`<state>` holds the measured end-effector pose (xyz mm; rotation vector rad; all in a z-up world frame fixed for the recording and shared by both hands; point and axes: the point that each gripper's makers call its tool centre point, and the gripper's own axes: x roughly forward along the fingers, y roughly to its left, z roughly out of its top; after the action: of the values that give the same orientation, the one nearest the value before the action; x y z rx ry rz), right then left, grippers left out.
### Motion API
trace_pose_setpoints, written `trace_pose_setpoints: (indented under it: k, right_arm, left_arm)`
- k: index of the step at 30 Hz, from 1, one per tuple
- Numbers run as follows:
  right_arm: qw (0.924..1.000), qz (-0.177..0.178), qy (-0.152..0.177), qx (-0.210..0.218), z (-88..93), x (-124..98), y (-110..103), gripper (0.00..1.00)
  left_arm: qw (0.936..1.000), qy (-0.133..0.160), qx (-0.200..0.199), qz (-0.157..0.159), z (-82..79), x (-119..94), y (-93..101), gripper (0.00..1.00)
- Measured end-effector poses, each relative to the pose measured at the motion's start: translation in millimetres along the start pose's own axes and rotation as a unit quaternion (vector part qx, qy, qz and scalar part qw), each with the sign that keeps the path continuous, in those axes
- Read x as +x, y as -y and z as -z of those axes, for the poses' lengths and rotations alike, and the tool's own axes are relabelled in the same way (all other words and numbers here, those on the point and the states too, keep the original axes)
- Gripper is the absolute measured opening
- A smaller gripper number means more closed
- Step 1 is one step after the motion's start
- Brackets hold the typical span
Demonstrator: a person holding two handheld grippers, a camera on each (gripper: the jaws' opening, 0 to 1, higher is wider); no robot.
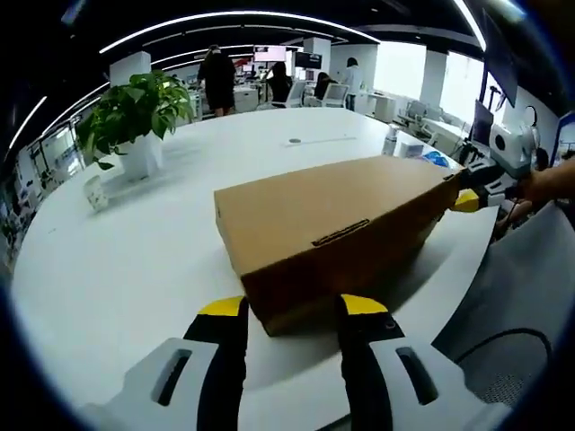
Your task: Operate the shoe box by opening the lid, removing the specified soft item, and placing it in the target area until the item is outside and the box remains undamaged.
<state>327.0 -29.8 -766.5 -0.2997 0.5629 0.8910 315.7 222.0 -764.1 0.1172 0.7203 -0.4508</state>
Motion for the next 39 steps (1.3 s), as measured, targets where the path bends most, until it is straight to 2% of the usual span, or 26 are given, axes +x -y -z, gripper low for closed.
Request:
trace_pose_setpoints:
  k: [15,23,26,30,39]
  right_arm:
    - [0.9997,0.003,-0.022,0.01,11.8,13,-3,0.24]
    - [0.9993,0.004,-0.03,0.023,16.2,16,-3,0.22]
    - [0.999,0.0,-0.036,0.026,18.1,16,-2,0.22]
    - [0.9981,-0.003,-0.04,0.048,20.5,14,-1,0.22]
    - [0.9986,0.001,-0.036,0.038,17.7,5,-1,0.24]
  left_arm:
    - [0.9998,-0.018,0.002,0.005,11.9,12,1.9,0.43]
    - [0.9996,-0.027,-0.005,0.004,15.2,16,0.5,0.4]
    - [0.9994,-0.034,0.005,0.004,17.6,17,-0.5,0.4]
    - [0.9995,-0.032,0.0,0.007,18.0,15,-0.6,0.37]
    - [0.9998,-0.013,-0.012,-0.003,12.7,6,-8.5,0.37]
